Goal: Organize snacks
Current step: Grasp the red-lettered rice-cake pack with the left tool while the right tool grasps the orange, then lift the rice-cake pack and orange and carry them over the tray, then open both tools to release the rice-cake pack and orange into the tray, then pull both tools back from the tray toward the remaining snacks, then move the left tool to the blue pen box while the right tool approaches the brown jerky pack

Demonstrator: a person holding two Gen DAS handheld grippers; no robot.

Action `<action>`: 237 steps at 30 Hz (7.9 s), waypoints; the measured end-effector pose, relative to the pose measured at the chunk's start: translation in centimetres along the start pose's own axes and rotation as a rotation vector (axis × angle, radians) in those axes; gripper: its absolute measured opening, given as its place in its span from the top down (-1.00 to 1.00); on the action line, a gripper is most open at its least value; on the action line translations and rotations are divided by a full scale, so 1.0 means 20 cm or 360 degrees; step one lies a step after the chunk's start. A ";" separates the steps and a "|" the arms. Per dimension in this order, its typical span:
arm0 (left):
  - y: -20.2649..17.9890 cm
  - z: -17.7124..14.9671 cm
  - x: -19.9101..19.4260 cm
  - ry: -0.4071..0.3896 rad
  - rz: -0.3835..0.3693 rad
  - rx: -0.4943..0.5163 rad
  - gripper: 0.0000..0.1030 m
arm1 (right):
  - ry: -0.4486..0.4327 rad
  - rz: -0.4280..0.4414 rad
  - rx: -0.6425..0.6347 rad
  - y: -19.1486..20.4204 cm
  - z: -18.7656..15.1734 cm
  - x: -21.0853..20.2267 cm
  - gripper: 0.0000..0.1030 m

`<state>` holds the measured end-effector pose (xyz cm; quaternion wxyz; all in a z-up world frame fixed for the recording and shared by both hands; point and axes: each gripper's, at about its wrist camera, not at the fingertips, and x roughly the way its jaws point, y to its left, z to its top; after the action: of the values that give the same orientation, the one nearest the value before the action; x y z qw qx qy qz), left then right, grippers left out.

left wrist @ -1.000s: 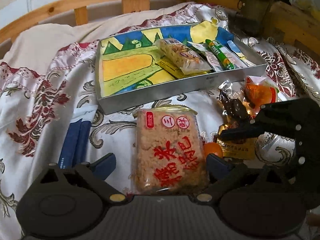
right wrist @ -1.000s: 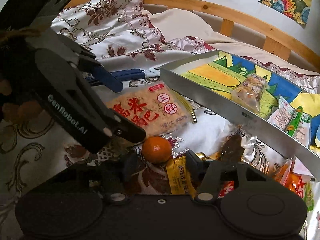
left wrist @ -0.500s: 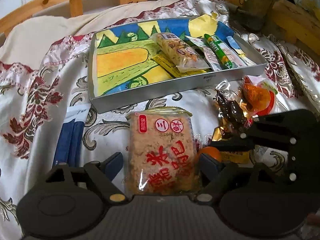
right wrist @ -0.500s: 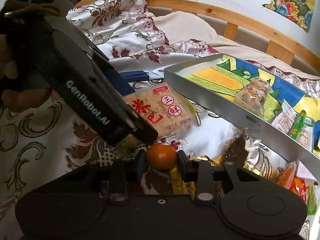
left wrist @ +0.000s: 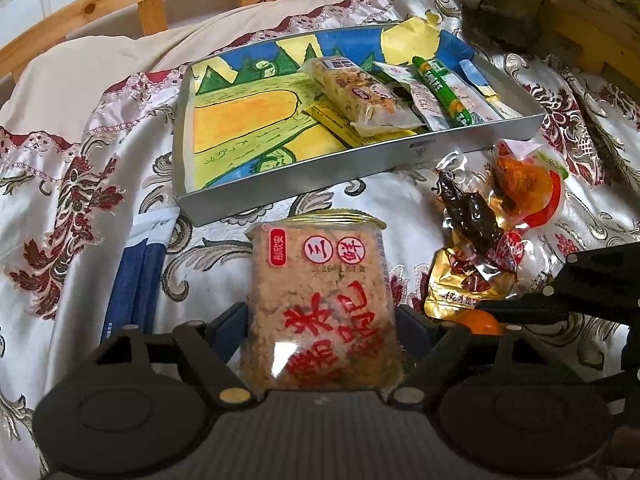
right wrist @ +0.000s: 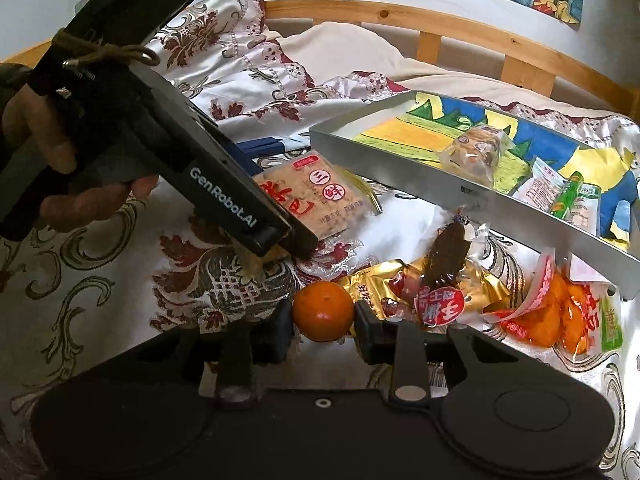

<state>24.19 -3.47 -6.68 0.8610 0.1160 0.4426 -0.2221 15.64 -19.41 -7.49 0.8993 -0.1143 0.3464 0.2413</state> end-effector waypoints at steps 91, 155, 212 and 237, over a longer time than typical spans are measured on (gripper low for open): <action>0.15 0.57 0.17 -0.0375 0.0097 -0.0523 -0.43 | -0.0347 -0.0373 0.0231 -0.67 0.40 0.10 0.32; 0.08 0.07 -0.65 -0.0769 0.0280 -0.0591 -0.99 | -0.0734 -0.0588 0.0576 -0.23 0.28 -0.64 -0.99; 0.05 -0.49 -0.60 -0.0183 0.0219 -0.0349 -0.99 | -0.0218 -0.0518 0.0711 0.10 0.03 -0.54 -0.99; 0.41 -0.20 -0.27 -0.0279 -0.0001 -0.0338 -0.99 | -0.0146 -0.0220 0.0474 -0.09 0.12 -0.11 -0.88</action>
<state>22.62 6.80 -4.61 0.9037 0.0044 0.3869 -0.1835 16.56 -20.77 -4.15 0.9357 0.0078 0.3281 0.1296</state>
